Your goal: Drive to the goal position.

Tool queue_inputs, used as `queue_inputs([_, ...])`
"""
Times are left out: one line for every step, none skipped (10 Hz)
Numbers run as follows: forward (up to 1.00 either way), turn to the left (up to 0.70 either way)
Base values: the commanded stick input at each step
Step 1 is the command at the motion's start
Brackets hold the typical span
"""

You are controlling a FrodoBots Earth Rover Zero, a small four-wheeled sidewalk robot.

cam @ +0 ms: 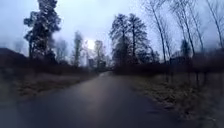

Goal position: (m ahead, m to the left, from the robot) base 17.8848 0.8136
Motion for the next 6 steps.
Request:
queue_inputs([0.70, 0.05])
queue_inputs([0.70, 0.00])
queue_inputs([0.70, 0.00])
queue_inputs([0.70, 0.00])
queue_inputs([0.70, 0.00])
queue_inputs([0.70, 0.00])
